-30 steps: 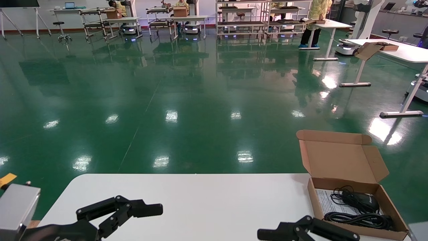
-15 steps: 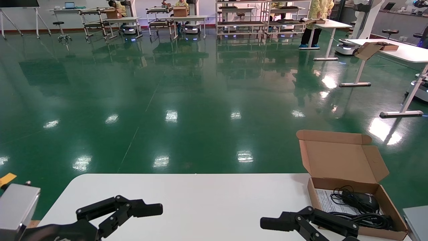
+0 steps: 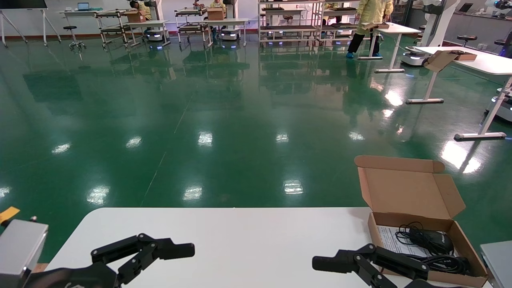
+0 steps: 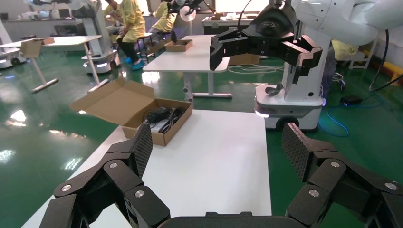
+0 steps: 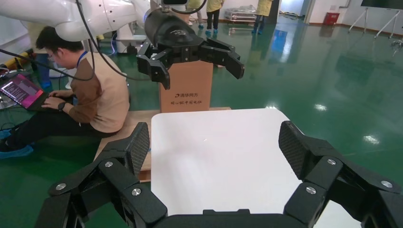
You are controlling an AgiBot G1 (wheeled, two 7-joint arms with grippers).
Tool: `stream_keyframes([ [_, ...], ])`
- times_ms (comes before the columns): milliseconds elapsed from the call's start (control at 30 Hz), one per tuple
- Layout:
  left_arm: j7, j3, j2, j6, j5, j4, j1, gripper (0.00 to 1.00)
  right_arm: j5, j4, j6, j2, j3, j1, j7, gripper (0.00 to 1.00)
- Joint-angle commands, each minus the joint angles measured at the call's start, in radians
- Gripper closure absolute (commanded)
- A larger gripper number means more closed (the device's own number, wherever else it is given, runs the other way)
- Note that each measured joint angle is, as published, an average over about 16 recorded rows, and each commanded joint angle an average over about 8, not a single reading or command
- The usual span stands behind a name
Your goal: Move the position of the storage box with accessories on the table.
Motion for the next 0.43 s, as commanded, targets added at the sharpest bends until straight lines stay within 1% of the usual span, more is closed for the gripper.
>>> stream_keyframes([
  [33, 0.000, 0.000, 0.000, 0.000, 0.000, 0.000, 0.000, 0.00, 0.000, -0.001, 0.000, 0.000, 0.000, 0.000, 0.000, 0.00],
  [433, 0.000, 0.000, 0.000, 0.000, 0.000, 0.000, 0.000, 0.00, -0.001, -0.003, 0.001, -0.001, -0.001, 0.001, 0.001, 0.00],
])
